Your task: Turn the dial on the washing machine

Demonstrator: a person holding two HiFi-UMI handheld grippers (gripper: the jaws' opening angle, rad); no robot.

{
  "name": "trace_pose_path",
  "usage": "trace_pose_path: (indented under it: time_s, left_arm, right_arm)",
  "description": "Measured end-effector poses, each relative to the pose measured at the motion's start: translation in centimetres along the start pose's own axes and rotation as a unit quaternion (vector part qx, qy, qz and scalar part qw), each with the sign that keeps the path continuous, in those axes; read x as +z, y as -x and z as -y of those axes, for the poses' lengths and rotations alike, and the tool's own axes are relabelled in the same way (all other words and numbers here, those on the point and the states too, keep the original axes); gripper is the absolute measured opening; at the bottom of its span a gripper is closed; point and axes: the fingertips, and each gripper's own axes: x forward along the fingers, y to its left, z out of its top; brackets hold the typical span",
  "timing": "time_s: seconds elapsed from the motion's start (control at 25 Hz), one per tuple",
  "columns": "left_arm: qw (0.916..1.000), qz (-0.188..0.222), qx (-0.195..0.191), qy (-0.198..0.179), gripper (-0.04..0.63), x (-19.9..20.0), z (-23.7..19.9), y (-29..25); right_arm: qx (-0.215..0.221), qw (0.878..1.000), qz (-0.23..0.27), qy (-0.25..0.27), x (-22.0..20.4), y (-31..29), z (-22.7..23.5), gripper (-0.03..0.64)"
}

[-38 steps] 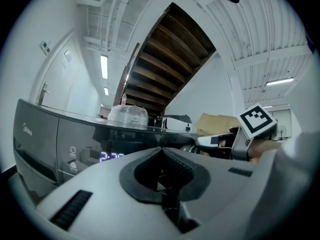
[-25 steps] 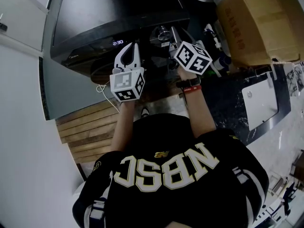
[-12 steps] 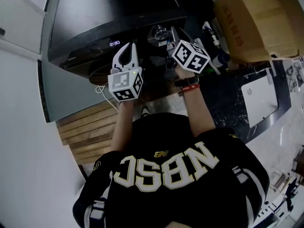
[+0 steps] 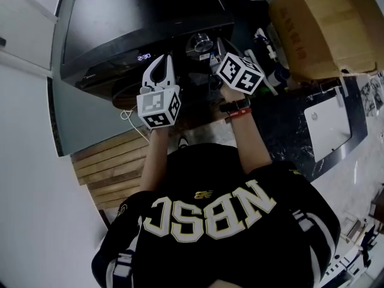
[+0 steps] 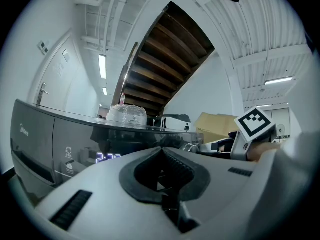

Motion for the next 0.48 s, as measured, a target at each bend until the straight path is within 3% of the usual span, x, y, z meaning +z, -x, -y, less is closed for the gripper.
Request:
trace_pose_path:
  time_s: [0.48]
  left_arm:
    - [1.0,-0.004,0.004,0.003,0.014,-0.45,-0.15,-0.14]
  right_arm:
    - [-0.011,1.0,-0.018,0.011,-1.03,0.13,0.12,-0.006]
